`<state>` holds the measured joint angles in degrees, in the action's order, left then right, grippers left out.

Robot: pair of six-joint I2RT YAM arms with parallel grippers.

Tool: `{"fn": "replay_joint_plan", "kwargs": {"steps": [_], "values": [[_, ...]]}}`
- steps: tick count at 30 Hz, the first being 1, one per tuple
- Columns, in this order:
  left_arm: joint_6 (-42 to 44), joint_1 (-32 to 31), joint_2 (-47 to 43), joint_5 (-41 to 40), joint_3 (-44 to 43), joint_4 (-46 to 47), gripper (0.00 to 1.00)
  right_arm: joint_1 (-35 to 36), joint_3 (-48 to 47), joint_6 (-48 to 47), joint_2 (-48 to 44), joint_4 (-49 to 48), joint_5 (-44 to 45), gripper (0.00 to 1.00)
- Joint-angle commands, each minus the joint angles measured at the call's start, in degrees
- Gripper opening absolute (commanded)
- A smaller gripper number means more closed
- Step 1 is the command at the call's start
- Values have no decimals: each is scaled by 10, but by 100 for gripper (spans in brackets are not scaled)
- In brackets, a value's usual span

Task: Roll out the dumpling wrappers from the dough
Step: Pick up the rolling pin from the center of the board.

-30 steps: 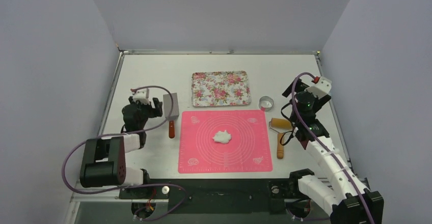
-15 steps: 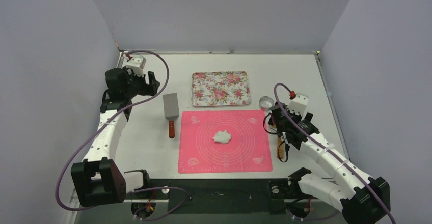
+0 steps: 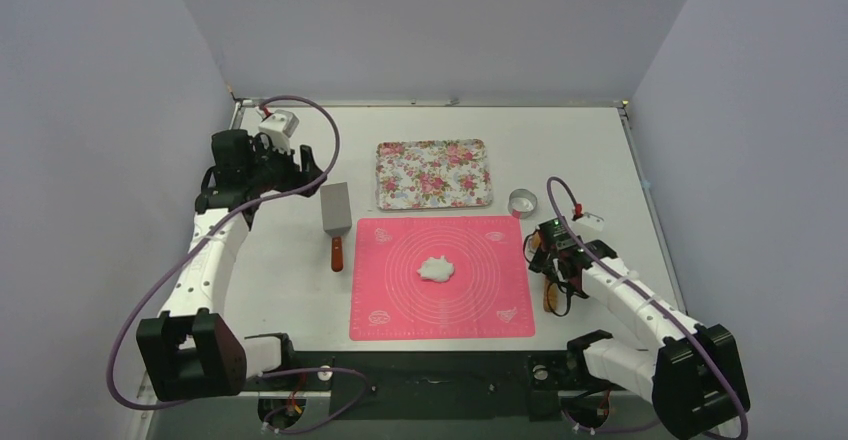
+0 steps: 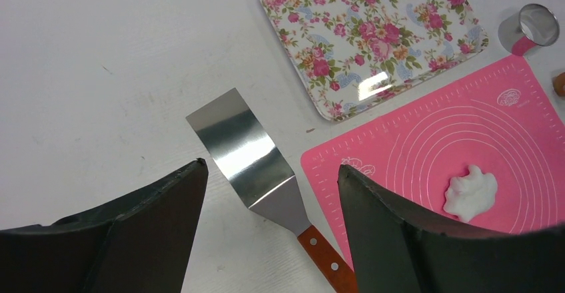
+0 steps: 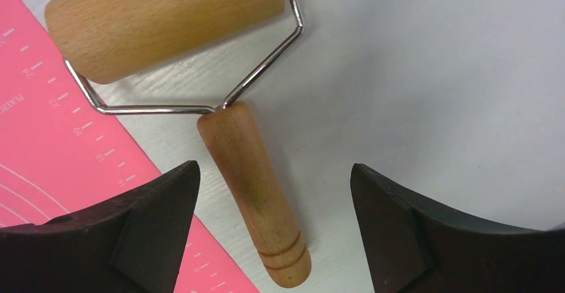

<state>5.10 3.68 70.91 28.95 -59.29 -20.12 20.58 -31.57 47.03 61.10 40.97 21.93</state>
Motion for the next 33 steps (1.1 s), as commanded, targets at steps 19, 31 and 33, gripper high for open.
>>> {"fn": "replay_joint_plan", "kwargs": {"steps": [19, 31, 33], "values": [[124, 4, 4, -101, -107, -201, 70, -8, 25, 22, 88, -93, -89, 73], [118, 3, 16, -57, -141, -239, 70, -8, 39, 22, 92, -109, -109, 47], [118, 4, 17, -46, -143, -246, 70, -8, 39, 22, 86, -107, -111, 40]]}}
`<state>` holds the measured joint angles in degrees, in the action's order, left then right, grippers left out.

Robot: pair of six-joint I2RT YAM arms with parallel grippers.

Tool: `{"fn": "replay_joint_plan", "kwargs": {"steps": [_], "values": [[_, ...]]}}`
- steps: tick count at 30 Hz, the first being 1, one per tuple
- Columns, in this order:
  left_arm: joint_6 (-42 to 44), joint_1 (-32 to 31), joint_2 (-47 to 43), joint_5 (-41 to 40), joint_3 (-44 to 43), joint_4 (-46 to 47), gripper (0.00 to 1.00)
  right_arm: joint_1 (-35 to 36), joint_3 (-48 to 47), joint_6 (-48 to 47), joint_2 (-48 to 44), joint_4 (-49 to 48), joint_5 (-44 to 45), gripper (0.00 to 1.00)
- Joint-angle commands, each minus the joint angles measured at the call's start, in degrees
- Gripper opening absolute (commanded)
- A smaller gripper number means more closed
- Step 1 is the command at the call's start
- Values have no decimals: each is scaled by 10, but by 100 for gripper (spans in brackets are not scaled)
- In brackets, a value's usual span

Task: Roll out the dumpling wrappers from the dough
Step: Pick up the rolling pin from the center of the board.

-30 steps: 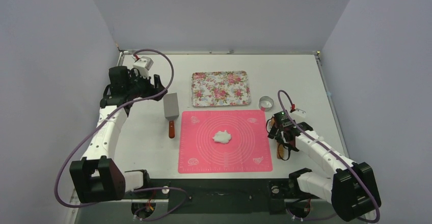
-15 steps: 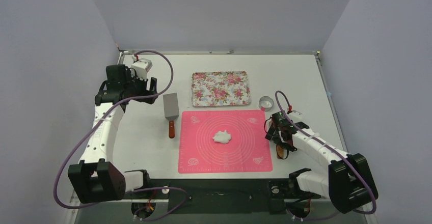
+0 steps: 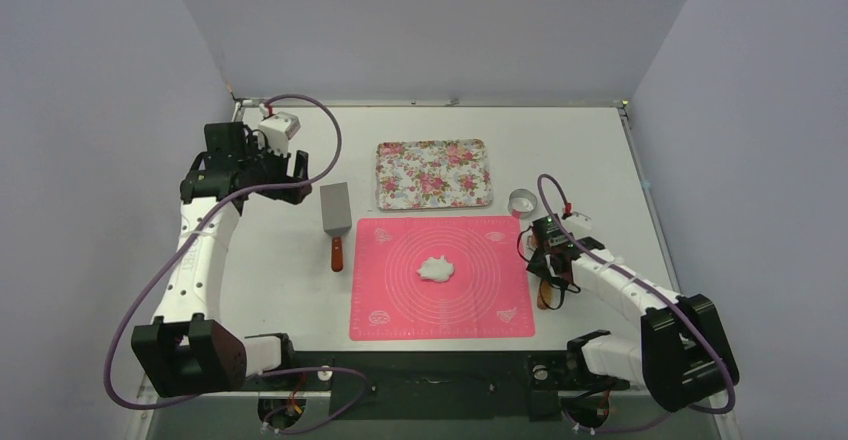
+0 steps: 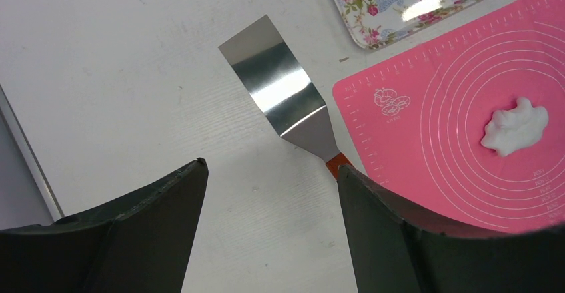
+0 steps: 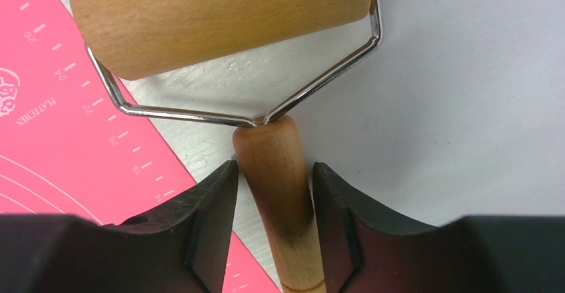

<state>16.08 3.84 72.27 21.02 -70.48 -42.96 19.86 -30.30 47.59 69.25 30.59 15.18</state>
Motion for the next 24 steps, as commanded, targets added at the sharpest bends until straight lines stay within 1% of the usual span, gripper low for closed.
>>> {"fn": "replay_joint_plan", "kwargs": {"steps": [1, 4, 7, 8, 9, 10, 11, 19, 23, 24], "values": [[8, 2, 4, 44, -30, -21, 70, 0, 26, 16, 2, -1, -42, 38], [5, 2, 4, 63, -30, -28, 70, -1, 24, 13, -10, 7, -40, 28], [4, 2, 5, 86, -30, -37, 70, -1, 22, 11, -24, 20, -36, 20], [3, 2, 5, 90, -30, -39, 70, -1, 20, 11, -33, 23, -36, 13], [3, 3, 4, 98, -30, -43, 70, -2, 19, 10, -38, 27, -34, 9], [3, 2, 4, 105, -30, -47, 70, -2, 18, 10, -48, 29, -33, 1], [2, 2, 3, 108, -30, -49, 70, -1, 17, 8, -52, 33, -31, 0], [-5, -7, 6, 155, -24, -62, 70, -2, -6, -7, -116, 53, -34, 0], [-13, -30, 12, 166, -22, -56, 70, -4, -17, -12, -133, 62, -59, 0], [-15, -53, 17, 164, -23, -55, 70, -5, -21, -15, -135, 68, -64, 0]]}}
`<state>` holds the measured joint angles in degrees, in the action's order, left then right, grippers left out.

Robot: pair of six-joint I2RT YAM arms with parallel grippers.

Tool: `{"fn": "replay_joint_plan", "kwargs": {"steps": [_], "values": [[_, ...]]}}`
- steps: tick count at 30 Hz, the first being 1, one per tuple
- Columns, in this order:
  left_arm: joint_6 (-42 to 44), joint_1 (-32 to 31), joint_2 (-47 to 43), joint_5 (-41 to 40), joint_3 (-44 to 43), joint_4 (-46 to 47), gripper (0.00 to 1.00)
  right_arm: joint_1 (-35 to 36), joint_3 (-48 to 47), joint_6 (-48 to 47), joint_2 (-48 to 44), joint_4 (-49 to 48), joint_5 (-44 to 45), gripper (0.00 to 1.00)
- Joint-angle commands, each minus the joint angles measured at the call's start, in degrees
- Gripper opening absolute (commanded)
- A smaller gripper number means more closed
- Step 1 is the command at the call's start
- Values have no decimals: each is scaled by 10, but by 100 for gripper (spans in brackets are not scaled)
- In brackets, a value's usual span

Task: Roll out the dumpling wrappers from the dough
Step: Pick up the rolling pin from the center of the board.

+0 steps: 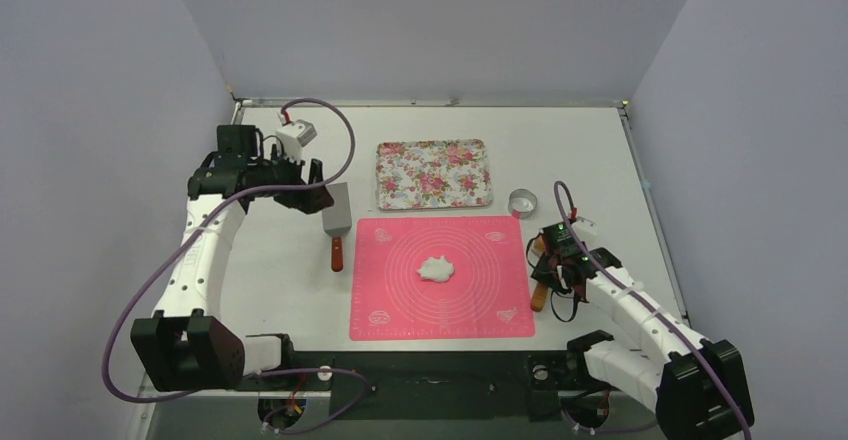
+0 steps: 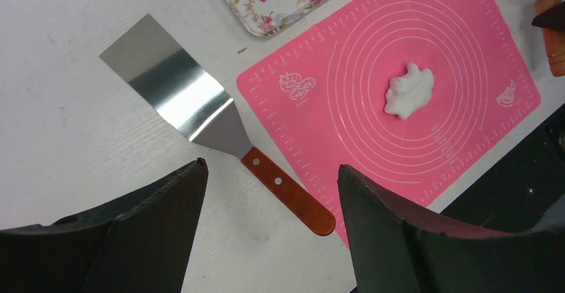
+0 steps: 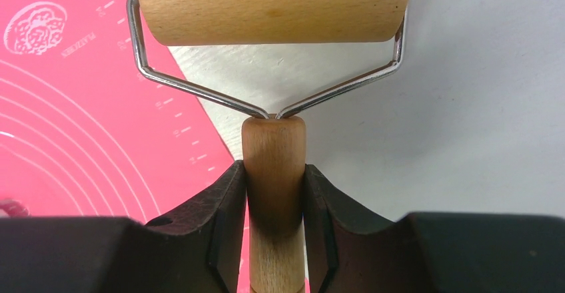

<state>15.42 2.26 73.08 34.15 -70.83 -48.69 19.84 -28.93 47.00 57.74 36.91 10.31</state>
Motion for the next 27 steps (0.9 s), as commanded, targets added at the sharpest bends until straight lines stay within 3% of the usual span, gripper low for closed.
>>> {"fn": "replay_joint_plan", "kwargs": {"steps": [1, 6, 14, 21, 27], "values": [[-11, -46, 11, 31, -20, 2, 70, -6, -39, -12, -23, 9, -19, 0], [-11, -102, 19, 36, -29, -2, 70, -14, -53, -21, -44, 19, -56, 0], [21, -129, 15, 86, -52, -13, 70, -21, -90, -29, -62, 21, -137, 0], [64, -191, 9, 128, -44, 36, 70, -26, -150, -34, -54, 24, -247, 0], [110, -238, 15, 129, -75, 74, 70, -23, -216, -79, -25, 52, -291, 0]]}}
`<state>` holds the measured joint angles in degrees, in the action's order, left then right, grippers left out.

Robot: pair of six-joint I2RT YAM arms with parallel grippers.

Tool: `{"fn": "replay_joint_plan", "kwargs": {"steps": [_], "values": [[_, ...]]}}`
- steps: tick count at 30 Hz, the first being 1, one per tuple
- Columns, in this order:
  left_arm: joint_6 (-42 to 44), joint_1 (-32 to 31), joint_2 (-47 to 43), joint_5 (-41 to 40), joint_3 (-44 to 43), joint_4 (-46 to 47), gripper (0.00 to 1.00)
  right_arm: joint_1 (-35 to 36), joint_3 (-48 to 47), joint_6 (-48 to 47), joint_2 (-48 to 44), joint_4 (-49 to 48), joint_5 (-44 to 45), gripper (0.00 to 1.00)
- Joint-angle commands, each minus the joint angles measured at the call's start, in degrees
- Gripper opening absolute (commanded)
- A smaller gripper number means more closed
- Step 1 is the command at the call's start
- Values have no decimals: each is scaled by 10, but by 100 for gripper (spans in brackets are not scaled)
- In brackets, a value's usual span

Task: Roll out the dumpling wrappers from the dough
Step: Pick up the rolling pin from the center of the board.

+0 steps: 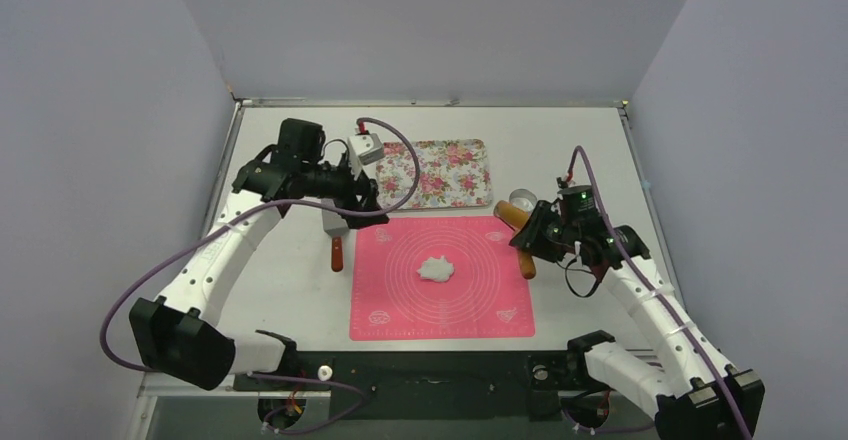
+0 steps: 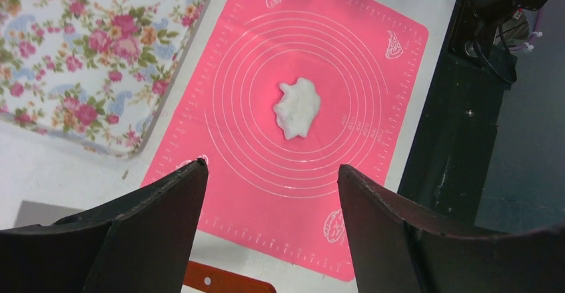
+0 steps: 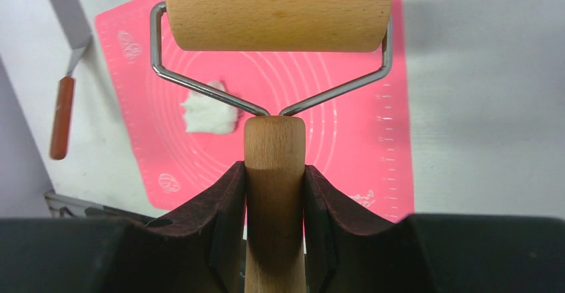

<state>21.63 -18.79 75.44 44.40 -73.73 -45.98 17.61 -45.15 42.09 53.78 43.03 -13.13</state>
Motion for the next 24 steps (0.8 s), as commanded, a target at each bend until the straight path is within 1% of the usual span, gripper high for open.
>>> {"fn": "replay_joint_plan", "kwargs": {"steps": [1, 2, 4, 5, 6, 7, 8, 10, 11, 12, 13, 14, 15, 16, 17, 18, 20, 21, 22, 24], "values": [[73, -48, -7, 21, -53, 41, 70, 3, -58, -26, 26, -13, -64, 0], [88, -57, -4, 16, -67, 24, 70, 7, -67, -25, 32, -18, -79, 0], [161, -89, 4, -16, -87, -2, 70, 18, -88, -23, 51, -20, -90, 0], [181, -108, 10, -51, -101, -19, 70, 28, -96, -21, 64, -20, -92, 0], [222, -115, 13, -67, -108, -28, 70, 33, -112, -20, 68, -21, -97, 0], [243, -127, 17, -98, -125, -50, 70, 43, -119, -15, 79, -22, -101, 0], [287, -130, 18, -109, -134, -63, 70, 47, -131, -11, 85, -27, -108, 0], [337, -135, 21, -128, -173, -120, 70, 60, -150, 4, 109, -35, -114, 0], [351, -136, 21, -136, -203, -163, 70, 67, -163, 15, 117, -36, -113, 0], [372, -136, 18, -147, -214, -178, 70, 71, -168, 20, 130, -42, -112, 0], [382, -136, 3, -179, -224, -202, 70, 78, -175, 33, 136, -53, -114, 0], [412, -135, -5, -198, -228, -215, 70, 85, -177, 41, 147, -61, -116, 0], [423, -135, -16, -244, -243, -246, 70, 88, -181, 54, 153, -74, -120, 0], [434, -134, -21, -256, -249, -255, 70, 95, -185, 59, 163, -79, -122, 0], [441, -134, -41, -277, -247, -259, 70, 97, -193, 66, 168, -85, -128, 0], [484, -140, -53, -282, -243, -262, 70, 101, -197, 74, 178, -89, -131, 0], [544, -158, -91, -268, -226, -261, 70, 105, -207, 92, 185, -109, -145, 0], [541, -166, -121, -264, -200, -221, 70, 106, -212, 98, 186, -129, -160, 0], [514, -181, -137, -262, -178, -185, 70, 109, -215, 105, 185, -137, -166, 0], [501, -190, -201, -253, -79, -62, 70, 118, -230, 90, 182, -144, -175, 0]]}}
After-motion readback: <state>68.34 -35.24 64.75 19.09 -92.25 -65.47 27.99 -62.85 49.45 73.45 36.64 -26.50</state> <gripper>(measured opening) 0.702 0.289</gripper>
